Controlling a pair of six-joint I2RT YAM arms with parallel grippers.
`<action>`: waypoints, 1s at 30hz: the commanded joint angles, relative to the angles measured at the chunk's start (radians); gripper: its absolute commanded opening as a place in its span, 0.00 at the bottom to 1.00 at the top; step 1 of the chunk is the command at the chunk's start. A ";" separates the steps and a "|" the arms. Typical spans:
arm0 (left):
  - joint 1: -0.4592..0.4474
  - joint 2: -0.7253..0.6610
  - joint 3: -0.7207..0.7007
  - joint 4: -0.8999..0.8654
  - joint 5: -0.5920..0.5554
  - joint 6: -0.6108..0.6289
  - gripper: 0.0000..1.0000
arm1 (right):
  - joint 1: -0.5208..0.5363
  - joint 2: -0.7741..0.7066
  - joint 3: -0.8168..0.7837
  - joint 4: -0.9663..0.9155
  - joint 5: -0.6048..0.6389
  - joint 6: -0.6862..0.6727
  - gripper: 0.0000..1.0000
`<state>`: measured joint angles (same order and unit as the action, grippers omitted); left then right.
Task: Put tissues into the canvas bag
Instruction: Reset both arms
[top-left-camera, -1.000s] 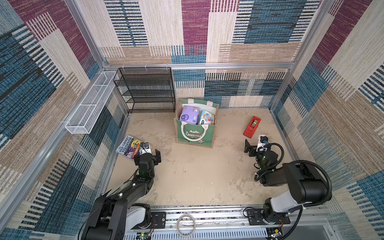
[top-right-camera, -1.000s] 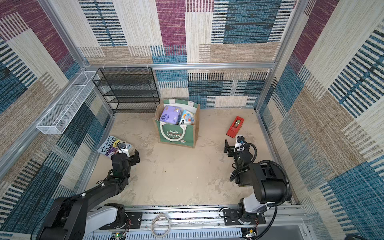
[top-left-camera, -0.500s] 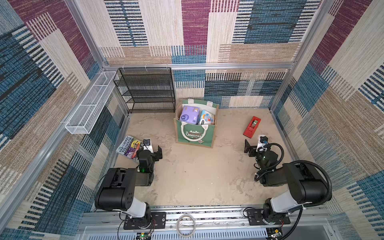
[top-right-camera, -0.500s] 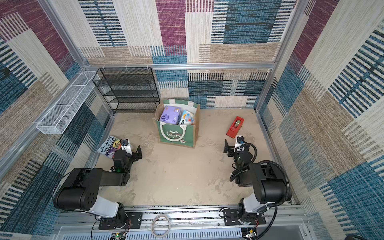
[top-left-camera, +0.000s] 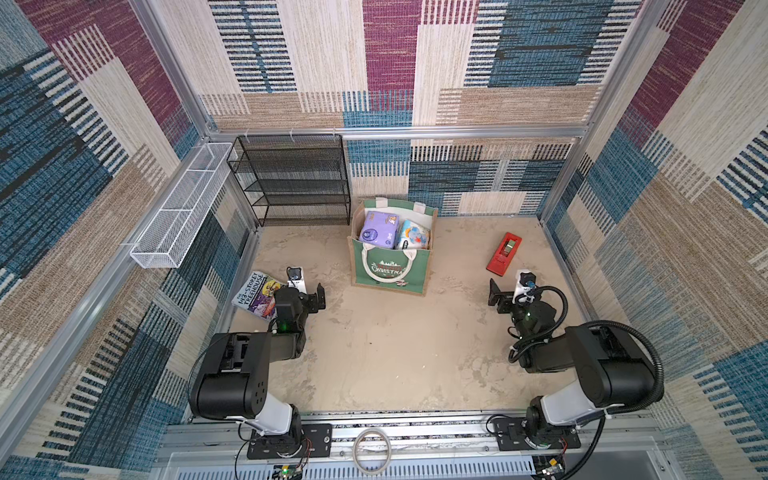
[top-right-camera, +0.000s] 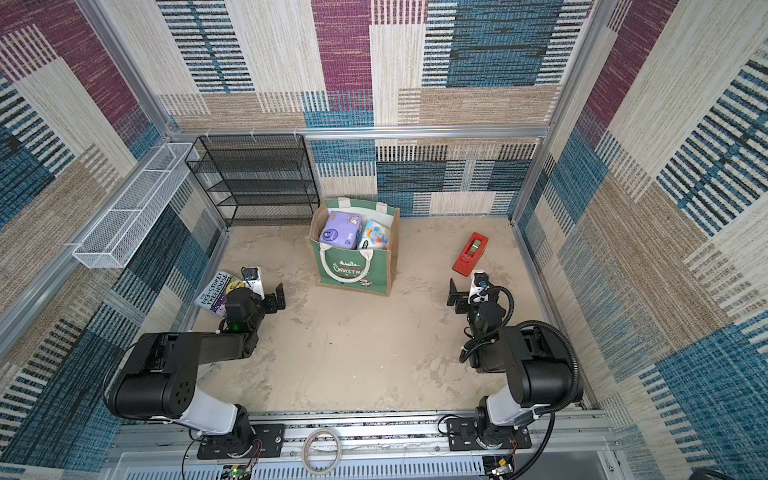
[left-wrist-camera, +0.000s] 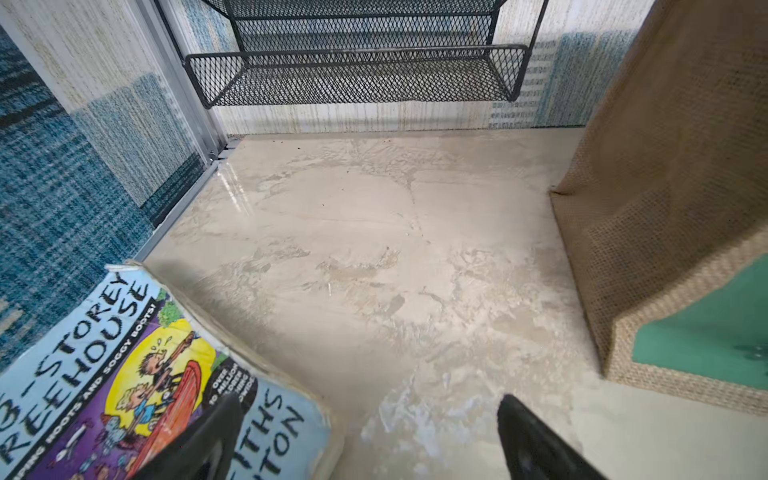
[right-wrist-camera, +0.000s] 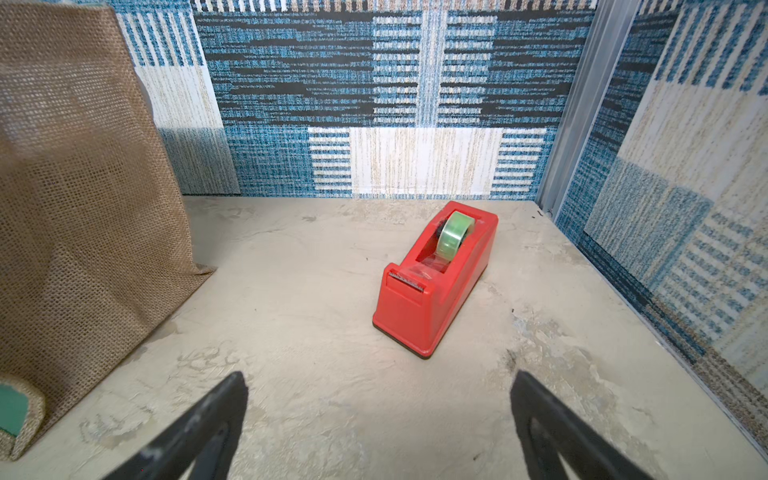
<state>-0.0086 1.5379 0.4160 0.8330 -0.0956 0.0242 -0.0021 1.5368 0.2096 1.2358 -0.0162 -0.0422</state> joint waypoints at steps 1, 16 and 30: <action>0.001 0.001 0.006 -0.008 0.012 -0.003 0.99 | -0.001 0.000 0.005 0.041 -0.005 0.011 0.99; 0.001 0.001 0.003 0.000 0.013 -0.001 0.99 | -0.001 0.000 0.005 0.041 -0.006 0.010 0.99; 0.001 0.000 0.002 0.001 0.013 -0.001 0.99 | -0.001 0.000 0.005 0.041 -0.005 0.011 0.99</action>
<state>-0.0086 1.5387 0.4160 0.8307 -0.0952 0.0238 -0.0021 1.5368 0.2096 1.2358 -0.0162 -0.0422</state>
